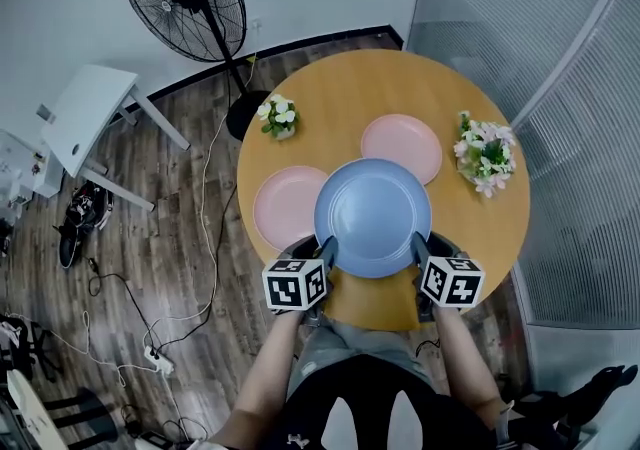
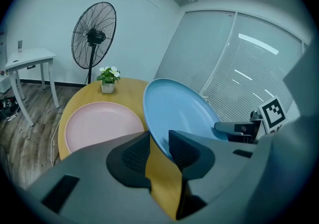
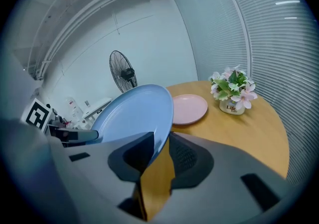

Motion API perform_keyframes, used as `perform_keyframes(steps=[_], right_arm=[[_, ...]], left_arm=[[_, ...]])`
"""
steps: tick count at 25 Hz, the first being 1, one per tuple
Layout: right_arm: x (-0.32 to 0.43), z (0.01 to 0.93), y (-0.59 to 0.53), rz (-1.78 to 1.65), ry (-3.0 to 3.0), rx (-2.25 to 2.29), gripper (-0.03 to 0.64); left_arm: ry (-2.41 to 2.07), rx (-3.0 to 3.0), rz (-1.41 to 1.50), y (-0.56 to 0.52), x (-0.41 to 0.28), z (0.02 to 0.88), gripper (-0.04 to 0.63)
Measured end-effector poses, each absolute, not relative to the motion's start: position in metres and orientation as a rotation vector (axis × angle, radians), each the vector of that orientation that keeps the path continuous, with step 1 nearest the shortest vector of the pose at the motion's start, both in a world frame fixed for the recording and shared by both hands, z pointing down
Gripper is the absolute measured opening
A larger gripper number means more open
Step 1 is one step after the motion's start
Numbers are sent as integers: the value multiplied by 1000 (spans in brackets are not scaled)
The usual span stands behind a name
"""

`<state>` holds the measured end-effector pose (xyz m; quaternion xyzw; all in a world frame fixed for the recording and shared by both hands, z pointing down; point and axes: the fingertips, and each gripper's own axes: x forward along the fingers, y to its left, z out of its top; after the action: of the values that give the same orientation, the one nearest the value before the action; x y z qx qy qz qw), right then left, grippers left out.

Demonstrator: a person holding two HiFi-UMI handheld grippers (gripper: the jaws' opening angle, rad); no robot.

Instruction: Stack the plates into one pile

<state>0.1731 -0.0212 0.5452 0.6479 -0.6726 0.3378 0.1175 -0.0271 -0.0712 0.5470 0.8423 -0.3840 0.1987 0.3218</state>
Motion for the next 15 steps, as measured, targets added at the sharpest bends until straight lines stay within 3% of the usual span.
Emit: perform_keyframes(steps=[15], right_arm=[[104,544,-83,924,-2099,1685,104]], left_arm=[[-1197,2091,462,-99,-102,549,127]])
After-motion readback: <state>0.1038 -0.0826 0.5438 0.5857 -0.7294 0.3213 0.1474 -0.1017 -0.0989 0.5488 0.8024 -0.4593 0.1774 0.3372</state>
